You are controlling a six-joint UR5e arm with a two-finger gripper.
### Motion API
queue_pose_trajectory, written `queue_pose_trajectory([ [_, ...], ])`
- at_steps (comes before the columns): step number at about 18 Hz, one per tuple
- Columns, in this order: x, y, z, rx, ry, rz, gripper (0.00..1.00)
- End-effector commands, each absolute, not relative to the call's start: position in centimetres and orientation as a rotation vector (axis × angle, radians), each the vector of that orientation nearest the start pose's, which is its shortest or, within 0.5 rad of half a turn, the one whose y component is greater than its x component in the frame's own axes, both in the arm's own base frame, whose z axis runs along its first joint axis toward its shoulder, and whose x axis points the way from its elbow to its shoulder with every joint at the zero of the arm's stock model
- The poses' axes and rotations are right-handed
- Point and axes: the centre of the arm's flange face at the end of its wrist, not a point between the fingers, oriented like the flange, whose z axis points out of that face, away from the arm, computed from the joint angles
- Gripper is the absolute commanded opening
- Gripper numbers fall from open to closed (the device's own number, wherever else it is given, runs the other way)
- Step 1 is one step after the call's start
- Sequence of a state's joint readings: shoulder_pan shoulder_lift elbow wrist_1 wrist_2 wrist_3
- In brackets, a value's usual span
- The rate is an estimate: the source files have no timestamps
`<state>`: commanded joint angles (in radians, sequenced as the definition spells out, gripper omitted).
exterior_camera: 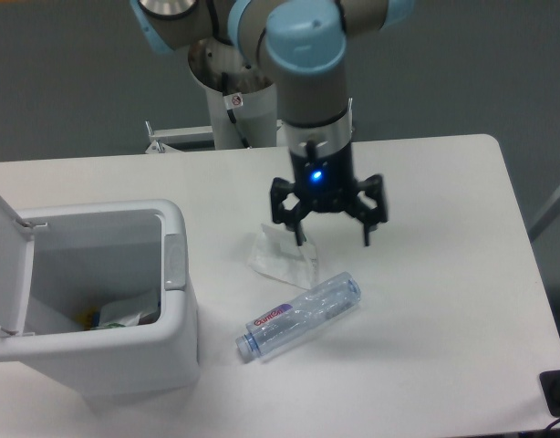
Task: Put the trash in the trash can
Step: 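Move the gripper down toward the crumpled white wrapper, then close the gripper on the crumpled white wrapper and lift it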
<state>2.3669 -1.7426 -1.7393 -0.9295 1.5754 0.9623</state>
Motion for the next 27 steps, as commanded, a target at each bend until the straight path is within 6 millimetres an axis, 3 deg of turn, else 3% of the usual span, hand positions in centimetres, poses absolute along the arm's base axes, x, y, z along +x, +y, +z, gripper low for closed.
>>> queue_pose_trajectory([
  [4, -30.0, 48.2, 34.8, -2.938, 0.719, 0.292, 1.00],
  [6, -29.0, 47.1, 31.8, -2.924, 1.015, 0.237, 1.00],
  [9, -28.9, 45.9, 29.0, -2.960, 1.229, 0.211, 1.00],
  [12, -28.2, 45.8, 28.2, -2.940, 1.330, 0.181, 1.00],
  [14, -27.5, 44.7, 26.2, -2.975, 1.397, 0.140, 1.00],
  [20, -26.3, 45.3, 21.5, -3.024, 1.450, 0.039, 1.00],
  [23, -25.6, 45.6, 21.0, -3.038, 1.446, 0.052, 1.00],
  [27, -25.5, 45.3, 20.5, -3.084, 1.404, 0.052, 0.58],
])
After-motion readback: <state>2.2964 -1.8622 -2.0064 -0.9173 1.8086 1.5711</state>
